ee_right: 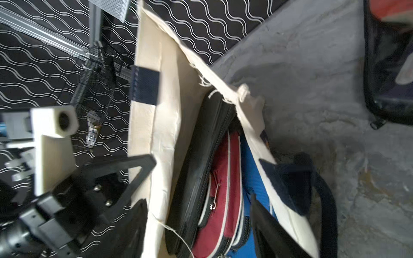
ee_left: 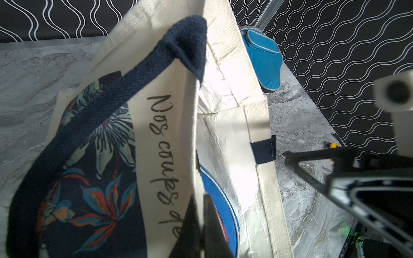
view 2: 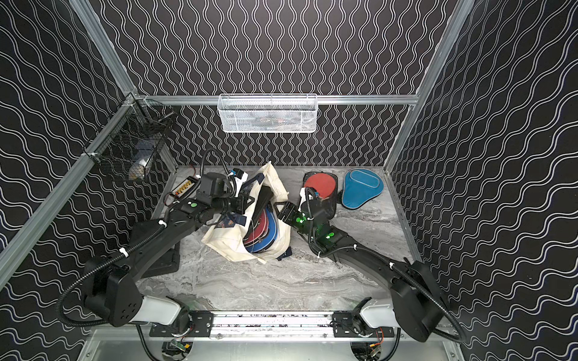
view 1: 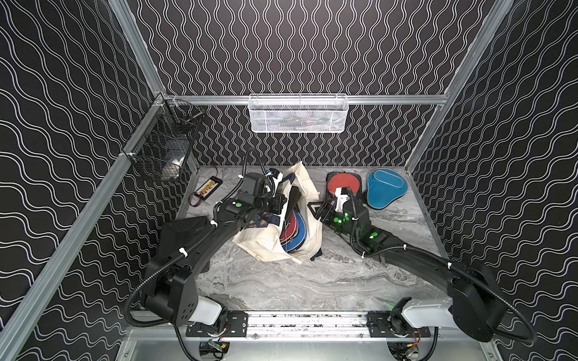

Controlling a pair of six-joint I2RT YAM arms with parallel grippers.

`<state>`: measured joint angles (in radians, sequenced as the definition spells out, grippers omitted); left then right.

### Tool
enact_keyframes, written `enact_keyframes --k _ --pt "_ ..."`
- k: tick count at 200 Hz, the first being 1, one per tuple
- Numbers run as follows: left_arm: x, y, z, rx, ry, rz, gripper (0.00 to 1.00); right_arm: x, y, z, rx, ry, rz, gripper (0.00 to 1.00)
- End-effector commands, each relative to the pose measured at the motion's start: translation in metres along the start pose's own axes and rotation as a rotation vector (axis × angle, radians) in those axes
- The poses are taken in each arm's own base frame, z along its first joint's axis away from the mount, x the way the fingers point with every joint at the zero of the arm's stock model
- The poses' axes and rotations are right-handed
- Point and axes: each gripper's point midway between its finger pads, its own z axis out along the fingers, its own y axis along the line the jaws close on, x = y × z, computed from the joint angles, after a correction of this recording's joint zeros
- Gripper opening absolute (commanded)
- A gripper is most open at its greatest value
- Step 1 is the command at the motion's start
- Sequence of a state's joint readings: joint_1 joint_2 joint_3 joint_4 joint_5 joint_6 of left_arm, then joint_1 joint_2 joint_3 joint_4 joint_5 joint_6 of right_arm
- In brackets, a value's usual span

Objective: Remove the ping pong set from the canvas bag
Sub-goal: Pick up the ping pong set from the canvas bag.

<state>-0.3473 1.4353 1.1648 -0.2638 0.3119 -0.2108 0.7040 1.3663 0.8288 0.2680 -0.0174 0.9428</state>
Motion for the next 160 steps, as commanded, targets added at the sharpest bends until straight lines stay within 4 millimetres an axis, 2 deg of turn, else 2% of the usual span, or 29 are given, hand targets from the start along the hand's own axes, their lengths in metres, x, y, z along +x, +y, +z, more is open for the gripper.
enact_keyframes --k 1,35,80,130,160 --pt "-0.011 -0.002 -0.005 0.002 -0.049 0.028 0.0 0.013 0.006 0.01 -0.018 0.06 0.067 0.69" --pt "-0.013 -0.003 -0.009 -0.001 -0.058 0.031 0.0 0.023 0.006 0.03 -0.017 0.11 0.102 0.66" --pt "-0.014 -0.006 -0.011 0.011 -0.065 0.022 0.0 0.035 -0.008 0.048 0.023 0.15 0.13 0.64" --pt "-0.015 -0.008 -0.014 0.018 -0.072 0.022 0.0 0.03 -0.003 0.069 -0.022 0.119 0.132 0.63" --pt "-0.014 -0.009 -0.014 0.024 -0.071 0.019 0.0 0.029 -0.009 0.088 -0.007 0.109 0.131 0.63"
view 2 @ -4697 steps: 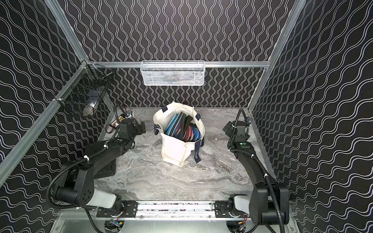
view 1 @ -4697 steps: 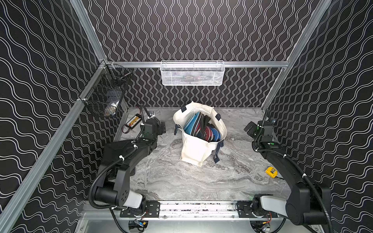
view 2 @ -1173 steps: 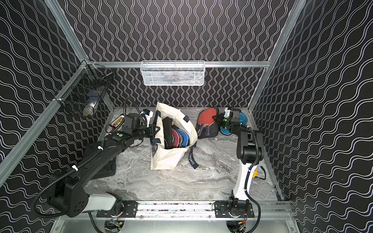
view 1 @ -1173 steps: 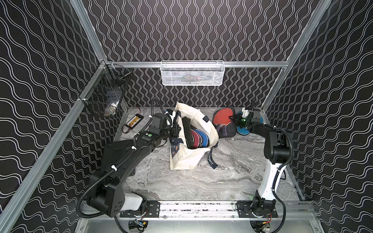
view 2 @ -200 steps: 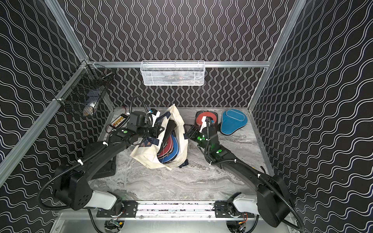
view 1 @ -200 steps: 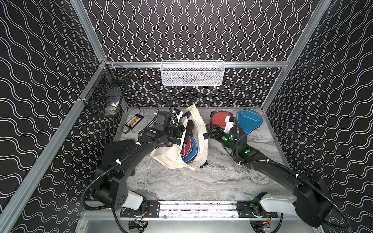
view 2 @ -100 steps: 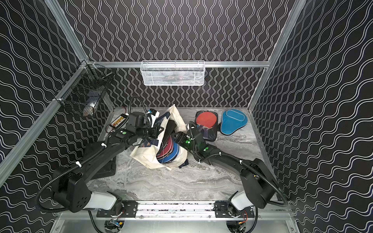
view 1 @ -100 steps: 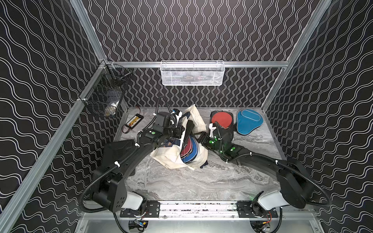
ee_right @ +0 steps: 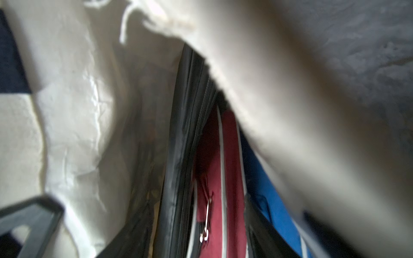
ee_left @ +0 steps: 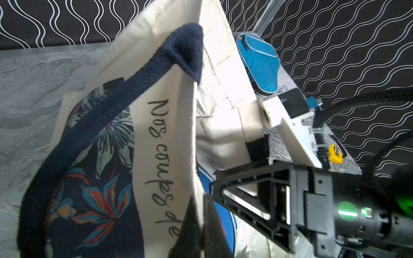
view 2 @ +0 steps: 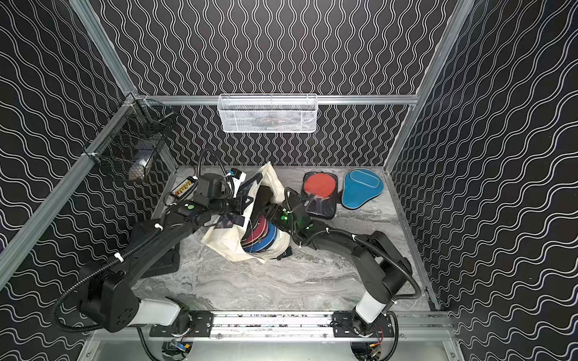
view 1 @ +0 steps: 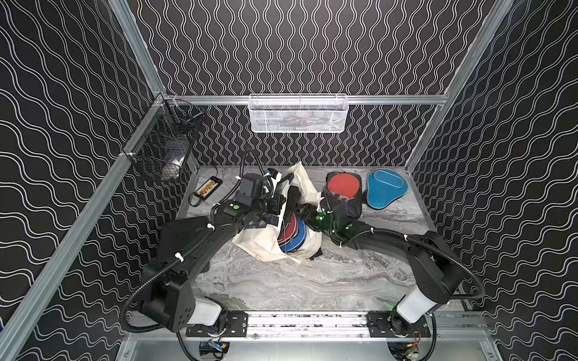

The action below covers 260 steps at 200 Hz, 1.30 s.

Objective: Remove the ping pong set from the canvas bag
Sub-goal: Pick up the ping pong set from the canvas bag.

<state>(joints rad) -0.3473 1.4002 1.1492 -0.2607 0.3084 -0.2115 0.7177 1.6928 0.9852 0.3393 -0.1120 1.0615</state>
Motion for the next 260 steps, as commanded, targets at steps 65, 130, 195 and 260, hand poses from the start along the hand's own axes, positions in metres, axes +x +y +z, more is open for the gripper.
enact_keyframes --k 65,130,195,260 --pt "-0.012 -0.007 -0.006 0.026 -0.051 0.015 0.0 -0.027 0.026 0.036 -0.126 -0.076 -0.001 0.62" --pt "-0.012 -0.007 -0.005 0.024 -0.049 0.016 0.0 -0.022 0.031 0.04 -0.147 -0.056 0.004 0.6" --pt "-0.014 -0.008 -0.006 0.029 -0.056 0.009 0.0 -0.012 0.021 0.06 -0.106 -0.018 -0.003 0.59" --pt "-0.016 -0.011 -0.008 0.042 -0.065 0.007 0.0 -0.013 0.044 0.079 -0.196 0.013 -0.011 0.57"
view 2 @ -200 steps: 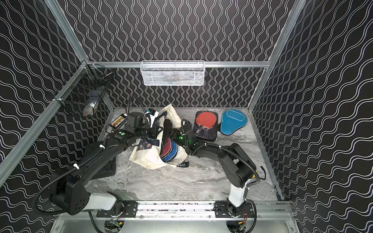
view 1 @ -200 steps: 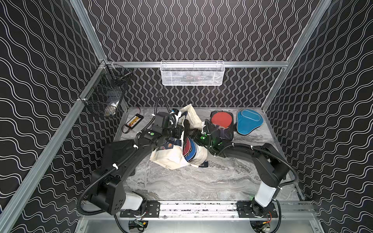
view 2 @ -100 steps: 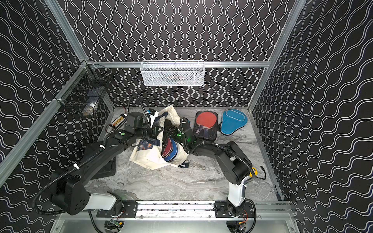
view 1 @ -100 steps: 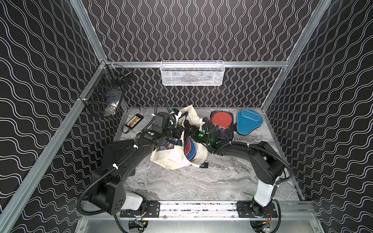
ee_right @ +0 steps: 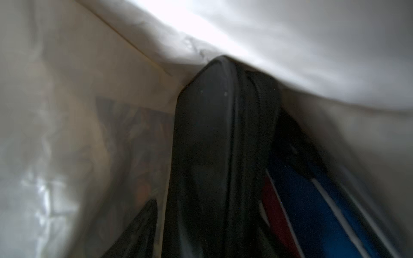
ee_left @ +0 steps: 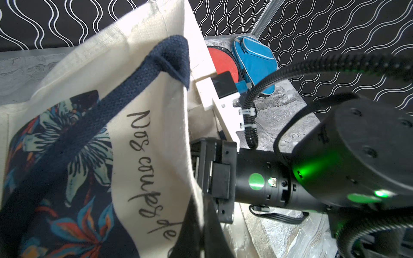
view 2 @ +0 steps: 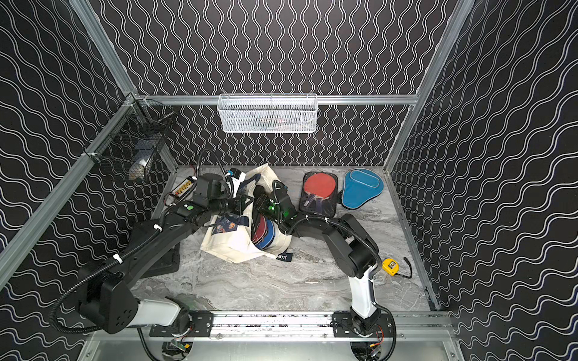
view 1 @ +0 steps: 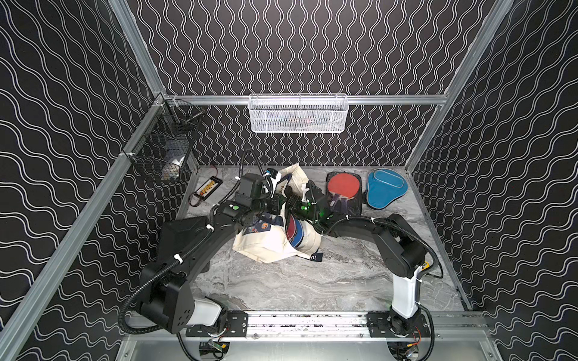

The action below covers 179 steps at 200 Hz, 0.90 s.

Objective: Remove the ping pong set from the canvas bag
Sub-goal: Pick up the ping pong set from the canvas bag.

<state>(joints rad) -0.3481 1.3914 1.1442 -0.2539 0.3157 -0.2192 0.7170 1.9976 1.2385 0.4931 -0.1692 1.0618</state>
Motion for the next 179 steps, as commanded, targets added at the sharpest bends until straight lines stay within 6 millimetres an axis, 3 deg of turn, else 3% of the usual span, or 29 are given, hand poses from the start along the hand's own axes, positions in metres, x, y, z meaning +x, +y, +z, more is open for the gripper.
enact_keyframes --k 1,6,17,44,63,68,94,146,152,179 --pt "-0.015 -0.008 -0.006 0.033 -0.057 0.011 0.0 -0.004 0.021 0.005 -0.083 0.004 0.003 0.56" --pt "-0.016 -0.009 -0.007 0.034 -0.059 0.011 0.0 0.0 0.011 0.011 -0.072 0.011 0.009 0.55" --pt "-0.017 -0.01 -0.008 0.034 -0.063 0.014 0.0 -0.001 0.01 0.015 -0.08 0.01 0.013 0.51" --pt "-0.017 -0.009 -0.012 0.025 -0.07 0.02 0.0 -0.007 0.021 0.013 -0.111 -0.006 0.0 0.29" --pt "-0.018 -0.009 -0.014 0.016 -0.072 0.025 0.0 -0.012 0.029 0.007 -0.12 -0.025 -0.027 0.2" --pt "-0.018 -0.008 -0.014 0.013 -0.072 0.026 0.0 -0.018 0.043 -0.003 -0.142 -0.043 -0.04 0.19" --pt "-0.017 -0.004 -0.014 -0.007 -0.068 0.023 0.0 -0.03 0.062 -0.026 -0.17 -0.101 -0.073 0.11" --pt "-0.02 0.012 -0.017 -0.084 -0.078 0.0 0.0 -0.046 0.085 -0.073 -0.164 -0.197 -0.141 0.06" --pt "-0.02 0.014 -0.017 -0.088 -0.081 -0.007 0.0 -0.043 0.074 -0.077 -0.134 -0.195 -0.147 0.05" --pt "-0.023 0.026 -0.018 -0.11 -0.088 -0.042 0.0 -0.048 0.073 -0.101 -0.09 -0.237 -0.192 0.04"
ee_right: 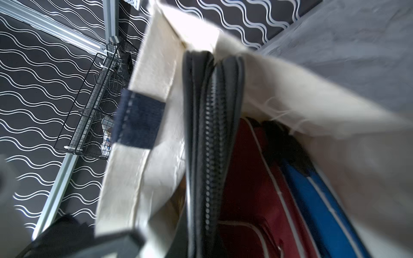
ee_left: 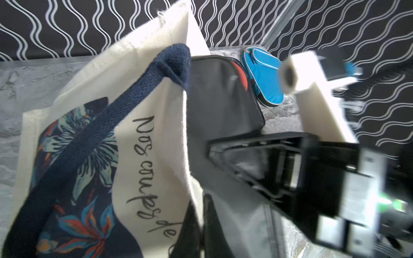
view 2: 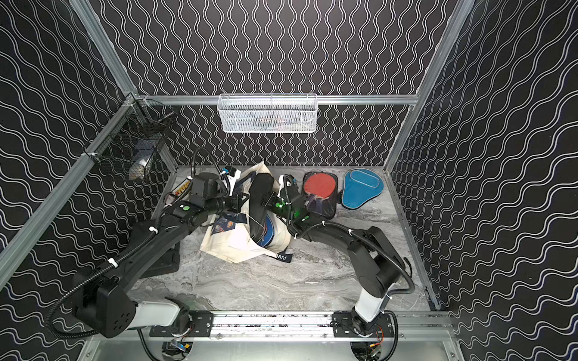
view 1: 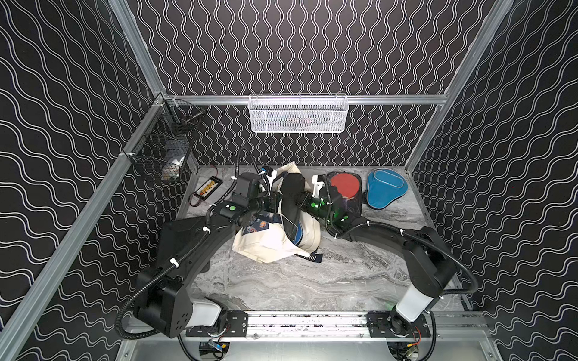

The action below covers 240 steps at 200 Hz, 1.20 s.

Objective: Remove the ping pong set from the canvas bag
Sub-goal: Pick up the ping pong set from the canvas bag, then place the ping pong set at the center of the board.

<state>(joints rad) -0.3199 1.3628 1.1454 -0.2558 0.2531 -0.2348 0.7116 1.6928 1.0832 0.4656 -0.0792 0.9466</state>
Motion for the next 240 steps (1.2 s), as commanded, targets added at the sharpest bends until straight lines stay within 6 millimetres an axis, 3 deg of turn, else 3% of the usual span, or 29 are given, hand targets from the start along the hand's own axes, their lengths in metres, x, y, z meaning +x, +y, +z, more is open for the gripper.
enact_keyframes --k 1,43,100,148,187,218,223,240 --pt "-0.011 0.009 -0.005 -0.034 -0.039 -0.022 0.0 -0.023 0.018 -0.02 -0.024 -0.097 -0.066 0.04" --pt "-0.014 0.027 -0.005 -0.07 -0.046 -0.069 0.0 -0.043 0.022 -0.059 0.049 -0.176 -0.149 0.04" --pt "-0.015 0.048 -0.006 -0.126 -0.05 -0.101 0.0 -0.093 0.036 -0.122 0.188 -0.368 -0.295 0.04" --pt "-0.021 0.063 -0.011 -0.149 -0.071 -0.134 0.0 -0.124 0.025 -0.173 0.402 -0.454 -0.428 0.04" --pt "-0.025 0.07 -0.015 -0.14 -0.091 -0.161 0.0 -0.13 0.002 -0.19 0.595 -0.428 -0.542 0.04" --pt "-0.026 0.072 -0.017 -0.138 -0.099 -0.176 0.0 -0.121 -0.024 -0.19 0.727 -0.34 -0.629 0.04" --pt "-0.027 0.074 -0.018 -0.14 -0.101 -0.178 0.0 -0.126 -0.016 -0.19 0.725 -0.344 -0.641 0.04" --pt "-0.029 0.075 -0.02 -0.138 -0.11 -0.184 0.0 -0.12 -0.027 -0.188 0.779 -0.277 -0.69 0.04"
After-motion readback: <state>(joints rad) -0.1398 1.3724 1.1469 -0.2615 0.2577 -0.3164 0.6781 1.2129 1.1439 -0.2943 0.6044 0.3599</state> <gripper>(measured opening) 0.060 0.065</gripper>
